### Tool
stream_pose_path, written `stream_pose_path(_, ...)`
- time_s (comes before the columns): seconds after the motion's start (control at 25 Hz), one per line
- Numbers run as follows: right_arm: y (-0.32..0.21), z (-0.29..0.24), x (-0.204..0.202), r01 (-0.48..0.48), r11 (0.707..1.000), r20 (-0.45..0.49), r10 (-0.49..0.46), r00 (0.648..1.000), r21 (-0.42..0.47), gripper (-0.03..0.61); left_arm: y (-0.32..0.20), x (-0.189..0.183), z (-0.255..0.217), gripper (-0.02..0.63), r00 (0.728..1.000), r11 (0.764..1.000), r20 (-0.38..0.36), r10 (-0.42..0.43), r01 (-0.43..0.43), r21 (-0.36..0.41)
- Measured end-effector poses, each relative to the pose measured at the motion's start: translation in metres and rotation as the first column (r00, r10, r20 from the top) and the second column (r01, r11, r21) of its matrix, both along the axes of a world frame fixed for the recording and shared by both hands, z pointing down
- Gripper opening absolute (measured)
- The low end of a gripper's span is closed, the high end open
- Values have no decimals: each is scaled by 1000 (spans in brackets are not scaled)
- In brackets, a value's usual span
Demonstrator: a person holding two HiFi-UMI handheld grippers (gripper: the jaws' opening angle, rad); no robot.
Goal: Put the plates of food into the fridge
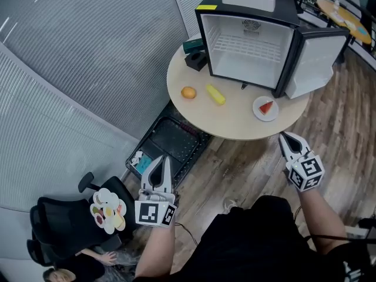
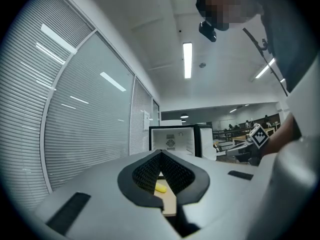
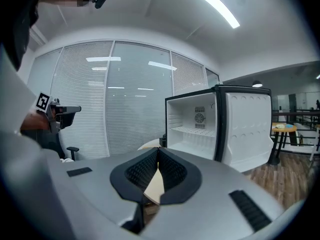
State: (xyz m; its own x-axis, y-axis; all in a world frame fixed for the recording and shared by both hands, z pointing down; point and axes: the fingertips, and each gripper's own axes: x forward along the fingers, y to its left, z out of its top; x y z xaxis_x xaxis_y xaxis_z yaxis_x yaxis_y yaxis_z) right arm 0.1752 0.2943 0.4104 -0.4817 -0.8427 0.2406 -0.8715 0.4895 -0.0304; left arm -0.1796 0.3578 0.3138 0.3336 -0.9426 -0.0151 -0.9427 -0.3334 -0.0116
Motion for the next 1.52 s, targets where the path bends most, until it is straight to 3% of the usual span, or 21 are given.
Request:
stream_pose_path(0.2,-3,2,1,-1,1000,-60,2,998,14,6,-18,1,-3,6,999,999,-17,27,-27,32)
stream_pose_path(0.6,-33,47,10,-60,997,-10,59,998,-53,6,-56,0,-3,6,999,999,26,35,-36,30)
stream_pose_path(1.08,-158,52,-1,-77,995,12,78,997,-71,5,-182,16,-1,6,993,994,46,111,-110,-13)
stream_pose_path(1.52,-259,52,5,-75,994,2,76,997,-85,6,-298,42,-10,6,986,987,45,163,-163,-6)
